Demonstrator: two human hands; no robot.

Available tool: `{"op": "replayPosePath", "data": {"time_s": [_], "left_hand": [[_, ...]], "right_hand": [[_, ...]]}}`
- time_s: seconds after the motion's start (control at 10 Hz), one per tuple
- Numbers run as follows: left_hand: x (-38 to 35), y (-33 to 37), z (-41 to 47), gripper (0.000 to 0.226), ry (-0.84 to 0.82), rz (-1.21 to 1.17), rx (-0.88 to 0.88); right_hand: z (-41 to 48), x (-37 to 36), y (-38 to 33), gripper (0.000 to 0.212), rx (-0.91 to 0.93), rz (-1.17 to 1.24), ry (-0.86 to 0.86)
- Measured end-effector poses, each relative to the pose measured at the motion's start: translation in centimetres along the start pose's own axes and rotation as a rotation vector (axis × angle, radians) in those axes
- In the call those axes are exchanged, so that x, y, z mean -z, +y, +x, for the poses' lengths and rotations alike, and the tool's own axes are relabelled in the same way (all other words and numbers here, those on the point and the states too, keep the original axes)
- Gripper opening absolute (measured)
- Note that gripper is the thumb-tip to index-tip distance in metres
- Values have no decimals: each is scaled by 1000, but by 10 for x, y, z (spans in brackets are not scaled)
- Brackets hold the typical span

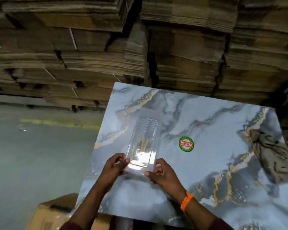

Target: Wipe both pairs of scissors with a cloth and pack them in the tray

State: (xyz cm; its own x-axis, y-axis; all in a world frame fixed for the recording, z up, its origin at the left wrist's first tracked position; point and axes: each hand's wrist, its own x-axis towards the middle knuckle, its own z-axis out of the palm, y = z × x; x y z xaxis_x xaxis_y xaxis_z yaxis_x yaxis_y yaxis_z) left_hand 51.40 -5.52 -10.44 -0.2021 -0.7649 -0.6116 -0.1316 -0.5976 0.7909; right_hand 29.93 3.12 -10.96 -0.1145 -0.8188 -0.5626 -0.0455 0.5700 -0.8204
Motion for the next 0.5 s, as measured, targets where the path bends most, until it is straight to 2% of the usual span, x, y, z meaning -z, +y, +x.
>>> {"op": "replayPosePath", "data": {"time_s": [0.2,0.4,0.5], "left_hand": [[58,53,82,7,196,-51,-139],[79,66,123,3,253,-58,-142],[73,67,123,22,357,267,-132]], "right_hand": [[108,-51,-69,37,77,-12,3],[146,-66,-90,32,122,-107,25],[128,-43,-82,59,178,-434,110]]}}
